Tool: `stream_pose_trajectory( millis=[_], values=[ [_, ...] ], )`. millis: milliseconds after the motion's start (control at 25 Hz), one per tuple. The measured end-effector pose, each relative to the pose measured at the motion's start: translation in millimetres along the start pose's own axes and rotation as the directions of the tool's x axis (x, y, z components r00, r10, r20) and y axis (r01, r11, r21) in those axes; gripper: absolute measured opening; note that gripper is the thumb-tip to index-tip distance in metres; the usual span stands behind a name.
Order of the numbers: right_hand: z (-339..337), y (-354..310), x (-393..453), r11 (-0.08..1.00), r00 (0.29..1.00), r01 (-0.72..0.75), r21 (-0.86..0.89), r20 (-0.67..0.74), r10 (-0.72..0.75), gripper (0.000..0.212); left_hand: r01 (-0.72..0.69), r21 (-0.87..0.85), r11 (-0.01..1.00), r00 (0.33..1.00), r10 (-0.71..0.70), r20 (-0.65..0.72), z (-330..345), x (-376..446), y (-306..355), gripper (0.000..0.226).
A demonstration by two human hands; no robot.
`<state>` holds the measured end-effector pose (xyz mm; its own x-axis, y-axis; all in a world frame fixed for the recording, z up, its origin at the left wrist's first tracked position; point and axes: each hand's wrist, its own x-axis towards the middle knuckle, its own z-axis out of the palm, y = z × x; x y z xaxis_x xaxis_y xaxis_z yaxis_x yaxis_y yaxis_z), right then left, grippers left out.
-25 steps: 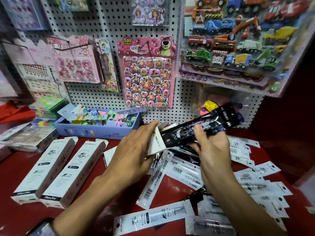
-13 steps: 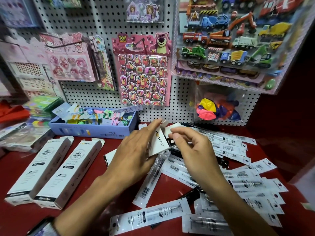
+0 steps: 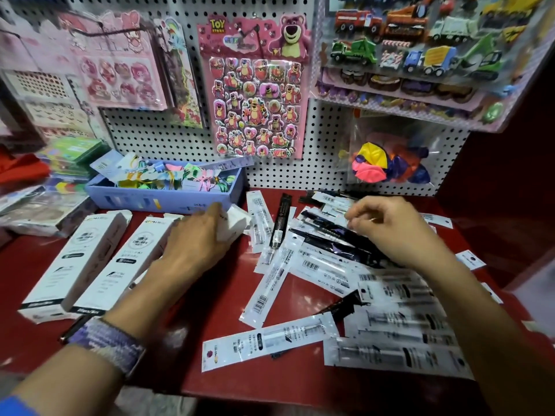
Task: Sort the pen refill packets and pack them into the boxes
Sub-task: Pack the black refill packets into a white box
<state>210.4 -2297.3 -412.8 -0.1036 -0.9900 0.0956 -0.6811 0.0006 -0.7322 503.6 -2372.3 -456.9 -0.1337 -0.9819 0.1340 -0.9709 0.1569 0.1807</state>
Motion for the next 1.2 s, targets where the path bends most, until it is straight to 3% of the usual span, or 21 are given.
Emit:
stream_pose_trajectory(
  millis=[80,160,200,240,320,360,400,520,680,800,880,960,1080,1200],
  values=[
    [-6.7,11.0,-1.4,0.959,0.985,0.048,-0.278,0.170,0.000,0.016,-0.008,0.052,0.999,1.000,0.008,0.002,4.4,0.1,1.7,0.050],
    [-6.2,13.8,-3.3,0.971,0.938,0.022,-0.236,0.342,0.062,0.013,-0.222,0.010,0.975,0.969,0.222,-0.106,1.4,-5.5,18.6,0.035],
    [-4.5,13.6,-4.0,0.980,0.905,-0.011,-0.200,0.415,0.094,0.012,-0.359,-0.113,0.926,0.933,0.355,-0.057,-3.7,-12.7,28.9,0.025],
    [-2.7,12.4,-4.7,0.981,0.868,-0.036,-0.190,0.481,0.125,0.012,-0.449,-0.274,0.850,0.863,0.492,0.113,-8.0,-21.9,38.6,0.021],
    [1.9,12.8,-6.5,0.964,0.792,-0.031,-0.263,0.582,0.185,0.017,-0.429,-0.499,0.753,0.558,0.655,0.509,-7.8,-42.7,57.4,0.030],
    [6.7,13.2,-8.3,0.950,0.758,-0.020,-0.313,0.615,0.218,0.023,-0.442,-0.514,0.736,0.432,0.676,0.597,-1.7,-48.3,60.5,0.036],
    [11.6,14.8,-9.7,0.935,0.740,-0.015,-0.356,0.625,0.250,0.029,-0.473,-0.506,0.721,0.383,0.686,0.619,4.7,-49.3,60.9,0.041],
    [24.1,25.3,-7.9,0.915,0.786,0.047,-0.402,0.580,0.215,0.028,-0.513,-0.436,0.740,0.480,0.668,0.569,13.5,-36.4,52.7,0.048],
    [22.7,29.7,-2.3,0.927,0.826,0.131,-0.350,0.556,0.093,0.013,-0.412,-0.429,0.804,0.638,0.591,0.494,7.3,-21.2,36.4,0.037],
    [7.7,29.9,-0.5,0.957,0.896,0.086,-0.276,0.442,0.047,0.015,-0.325,-0.389,0.862,0.814,0.464,0.350,6.3,-6.3,20.2,0.023],
    [-2.6,31.5,1.5,0.970,0.940,0.090,-0.228,0.342,-0.007,0.021,-0.260,-0.323,0.910,0.870,0.366,0.330,13.5,4.1,17.8,0.018],
    [-8.3,32.5,2.9,0.980,0.968,0.084,-0.180,0.248,-0.038,0.023,-0.217,-0.242,0.946,0.947,0.264,0.183,23.7,11.3,28.7,0.008],
    [-11.8,32.2,2.8,0.999,0.995,0.050,-0.009,0.084,-0.049,0.017,-0.243,-0.107,0.964,0.969,0.236,-0.078,39.1,21.8,59.1,0.019],
    [-10.7,29.9,3.9,0.987,0.996,0.025,0.158,-0.092,-0.010,0.009,-0.292,-0.098,0.951,0.955,0.283,-0.094,54.6,30.0,77.1,0.021]
  ],
)
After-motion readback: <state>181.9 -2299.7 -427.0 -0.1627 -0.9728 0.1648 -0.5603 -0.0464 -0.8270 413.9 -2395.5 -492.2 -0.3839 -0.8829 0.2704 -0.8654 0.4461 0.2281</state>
